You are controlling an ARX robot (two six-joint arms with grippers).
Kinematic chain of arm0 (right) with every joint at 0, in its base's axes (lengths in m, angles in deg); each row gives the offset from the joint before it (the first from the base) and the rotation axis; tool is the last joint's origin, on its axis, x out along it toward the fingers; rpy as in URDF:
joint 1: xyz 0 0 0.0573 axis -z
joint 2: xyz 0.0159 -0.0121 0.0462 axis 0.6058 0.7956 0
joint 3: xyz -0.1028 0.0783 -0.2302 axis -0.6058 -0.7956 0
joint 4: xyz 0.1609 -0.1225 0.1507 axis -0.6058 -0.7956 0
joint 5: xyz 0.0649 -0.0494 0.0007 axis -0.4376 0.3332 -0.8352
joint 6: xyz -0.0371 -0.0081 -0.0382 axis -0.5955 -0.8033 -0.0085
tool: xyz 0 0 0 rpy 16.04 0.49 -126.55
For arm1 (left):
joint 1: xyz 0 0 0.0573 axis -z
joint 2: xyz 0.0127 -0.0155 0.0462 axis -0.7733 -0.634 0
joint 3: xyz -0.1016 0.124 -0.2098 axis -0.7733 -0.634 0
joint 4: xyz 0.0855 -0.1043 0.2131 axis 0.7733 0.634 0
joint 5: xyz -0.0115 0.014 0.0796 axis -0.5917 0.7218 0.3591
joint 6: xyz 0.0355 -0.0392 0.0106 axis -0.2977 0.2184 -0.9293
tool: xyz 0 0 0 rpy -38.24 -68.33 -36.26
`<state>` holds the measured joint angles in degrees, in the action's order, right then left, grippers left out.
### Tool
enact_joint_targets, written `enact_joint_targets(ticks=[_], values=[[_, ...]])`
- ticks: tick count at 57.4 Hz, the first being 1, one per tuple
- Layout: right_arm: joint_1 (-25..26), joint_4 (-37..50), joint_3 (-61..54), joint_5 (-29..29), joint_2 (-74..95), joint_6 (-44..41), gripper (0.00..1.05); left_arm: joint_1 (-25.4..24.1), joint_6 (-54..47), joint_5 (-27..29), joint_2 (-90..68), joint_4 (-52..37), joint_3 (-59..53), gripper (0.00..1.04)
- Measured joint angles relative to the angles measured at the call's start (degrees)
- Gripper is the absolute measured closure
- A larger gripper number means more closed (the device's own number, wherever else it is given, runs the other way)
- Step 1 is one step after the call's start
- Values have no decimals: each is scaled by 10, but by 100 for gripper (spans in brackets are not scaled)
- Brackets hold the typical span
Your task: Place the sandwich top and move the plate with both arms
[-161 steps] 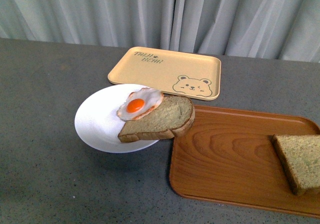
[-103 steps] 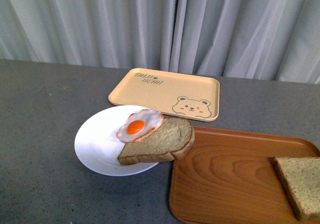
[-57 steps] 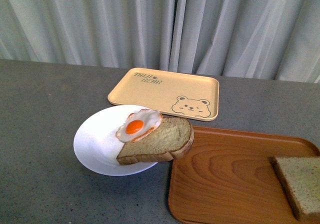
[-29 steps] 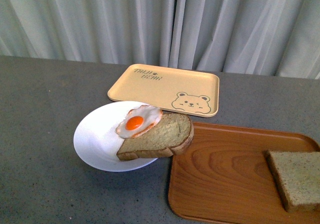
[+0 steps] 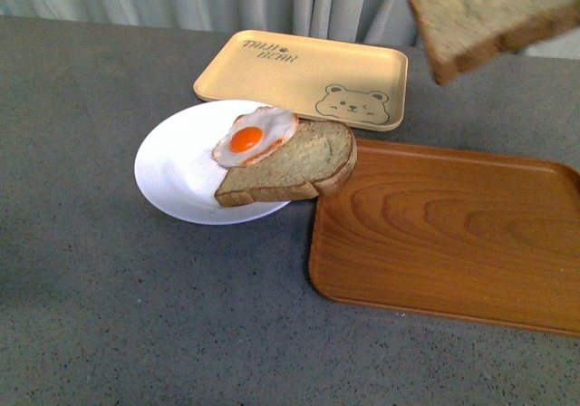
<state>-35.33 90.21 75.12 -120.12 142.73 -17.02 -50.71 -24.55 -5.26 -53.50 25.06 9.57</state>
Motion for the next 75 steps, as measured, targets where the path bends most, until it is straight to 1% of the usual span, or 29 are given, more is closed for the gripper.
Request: enact_joint_targets(ticks=[4,10,13,21,24,29,40,47,53,54,56,62,64,69,73,75], values=[[-72,14,28,33,40,9,102,0,0,0,0,0,0,9],[-148,34,64,63,110,12,102,0,0,0,0,0,0,9],[-178,41,83,73,149,14,102,0,0,0,0,0,0,9],[-232,46,130,103,241,17,102,0,0,0,0,0,0,9],[-244,47,143,114,265,17,102,0,0,0,0,0,0,9],[-262,58,170,148,313,9,102,0,0,0,0,0,0,9],[-276,56,218,161,374,5,102,0,0,0,0,0,0,9],[-278,42,219,165,379,3,102,0,0,0,0,0,0,9],[-278,42,198,175,372,-5,102,0,0,0,0,0,0,9],[-278,43,194,178,370,-6,101,0,0,0,0,0,0,9],[-277,44,185,179,365,-8,92,0,0,0,0,0,0,9],[-272,52,173,183,350,-11,72,0,0,0,0,0,0,9],[-268,59,168,191,342,-12,63,0,0,0,0,0,0,9],[-248,74,147,204,307,-12,40,0,0,0,0,0,0,9],[-229,76,132,214,273,-19,26,0,0,0,0,0,0,9],[-221,76,125,220,258,-24,21,0,0,0,0,0,0,9]])
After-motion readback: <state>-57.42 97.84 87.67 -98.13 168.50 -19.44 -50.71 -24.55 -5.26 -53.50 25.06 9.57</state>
